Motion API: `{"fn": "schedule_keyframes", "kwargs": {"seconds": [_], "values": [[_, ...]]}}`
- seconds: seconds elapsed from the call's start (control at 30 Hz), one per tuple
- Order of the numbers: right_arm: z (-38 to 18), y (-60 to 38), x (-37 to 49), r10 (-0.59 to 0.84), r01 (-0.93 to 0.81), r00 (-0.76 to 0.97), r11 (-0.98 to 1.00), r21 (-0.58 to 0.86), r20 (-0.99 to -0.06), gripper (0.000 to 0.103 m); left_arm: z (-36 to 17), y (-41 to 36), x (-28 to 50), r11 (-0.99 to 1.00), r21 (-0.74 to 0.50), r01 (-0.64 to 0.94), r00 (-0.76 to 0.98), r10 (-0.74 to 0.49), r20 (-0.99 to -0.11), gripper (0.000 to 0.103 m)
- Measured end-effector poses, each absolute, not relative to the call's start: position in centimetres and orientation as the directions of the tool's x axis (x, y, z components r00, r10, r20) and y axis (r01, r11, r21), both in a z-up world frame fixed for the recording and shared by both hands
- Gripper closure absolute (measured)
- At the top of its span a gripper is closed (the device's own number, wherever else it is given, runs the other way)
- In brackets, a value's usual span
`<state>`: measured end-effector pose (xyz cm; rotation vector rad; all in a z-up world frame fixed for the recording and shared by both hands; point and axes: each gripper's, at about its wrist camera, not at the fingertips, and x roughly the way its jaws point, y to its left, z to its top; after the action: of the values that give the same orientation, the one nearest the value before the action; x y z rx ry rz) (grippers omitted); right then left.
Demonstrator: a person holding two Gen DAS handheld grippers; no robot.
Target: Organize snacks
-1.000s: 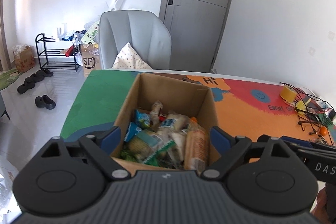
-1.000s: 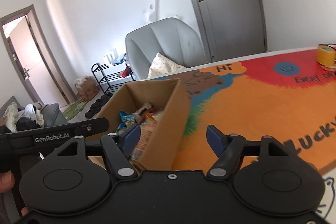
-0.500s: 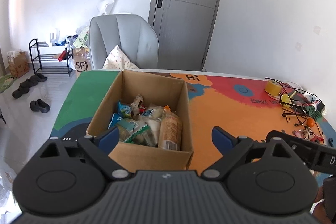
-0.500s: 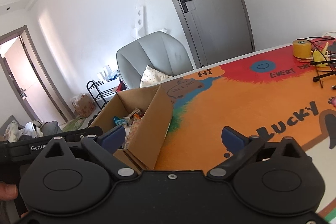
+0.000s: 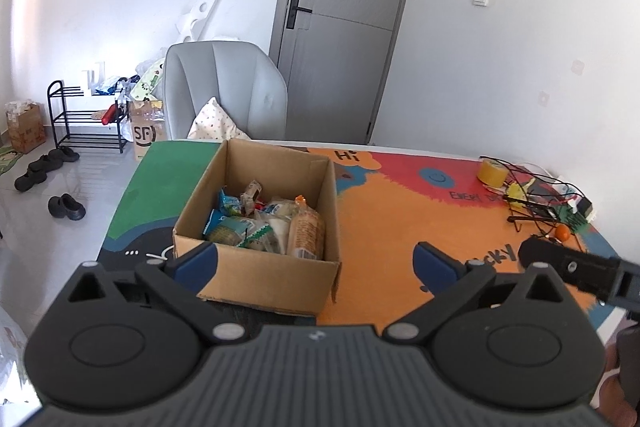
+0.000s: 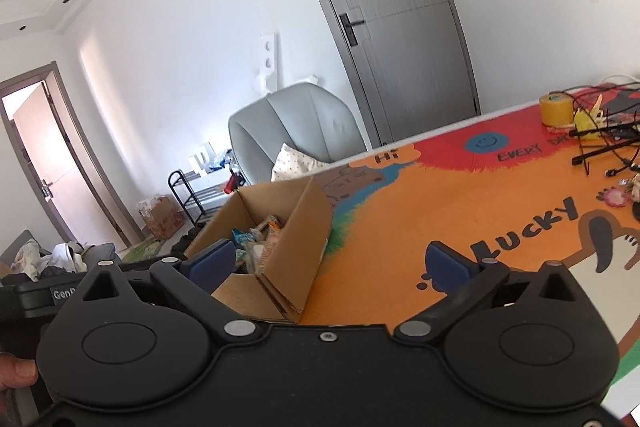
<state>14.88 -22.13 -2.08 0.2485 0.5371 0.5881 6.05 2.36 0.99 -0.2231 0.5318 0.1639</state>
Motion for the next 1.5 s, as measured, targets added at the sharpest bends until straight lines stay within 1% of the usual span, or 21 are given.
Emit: {"fn": "schedule_keyframes", "kwargs": {"seconds": [0.1, 0.2, 0.33, 0.4, 0.63, 0.73, 0.9, 1.03, 1.13, 1.5], "values": [[-1.2, -22.8, 13.7, 0.587, -0.464, 0.709, 0.805, 0.369, -0.39, 0.0, 1.7, 1.7, 4.8, 0.968, -0.148, -0.205, 0.859, 0.105, -0.501, 0.0], [-0.5, -23.3, 12.5, 0.579, -0.463, 0.716, 0.812, 0.355, -0.391, 0.0, 2.7, 1.1, 3.4, 0.973, -0.139, -0.185, 0.872, 0.097, -0.48, 0.0], [0.8, -23.7, 11.1, 0.558, -0.47, 0.73, 0.829, 0.303, -0.395, 0.0, 3.9, 0.5, 2.0, 0.982, -0.091, -0.166, 0.879, 0.105, -0.466, 0.0], [1.7, -24.5, 10.3, 0.547, -0.469, 0.745, 0.837, 0.284, -0.382, 0.0, 4.3, 0.3, 1.5, 0.984, -0.074, -0.161, 0.878, 0.109, -0.466, 0.0], [3.4, -25.9, 8.6, 0.569, -0.513, 0.733, 0.822, 0.247, -0.372, 0.0, 5.1, 1.0, -1.2, 0.986, -0.044, -0.162, 0.88, 0.124, -0.457, 0.0], [3.8, -26.4, 7.8, 0.598, -0.541, 0.714, 0.801, 0.255, -0.365, 0.0, 5.5, 1.5, -2.5, 0.986, -0.041, -0.161, 0.881, 0.125, -0.456, 0.0], [4.3, -26.6, 6.6, 0.624, -0.576, 0.697, 0.781, 0.243, -0.353, 0.0, 6.3, 1.6, -4.4, 0.986, -0.004, -0.166, 0.89, 0.149, -0.432, 0.0], [4.2, -27.0, 5.9, 0.615, -0.574, 0.7, 0.787, 0.225, -0.364, 0.0, 6.5, 2.2, -5.0, 0.989, -0.033, -0.145, 0.894, 0.116, -0.432, 0.0], [4.2, -27.2, 5.6, 0.601, -0.569, 0.707, 0.796, 0.205, -0.373, 0.0, 6.4, 2.4, -5.2, 0.988, -0.038, -0.147, 0.895, 0.117, -0.431, 0.0], [3.8, -27.0, 5.7, 0.596, -0.561, 0.705, 0.8, 0.212, -0.385, 0.0, 5.8, 2.8, -5.1, 0.988, -0.052, -0.145, 0.891, 0.108, -0.44, 0.0]]}}
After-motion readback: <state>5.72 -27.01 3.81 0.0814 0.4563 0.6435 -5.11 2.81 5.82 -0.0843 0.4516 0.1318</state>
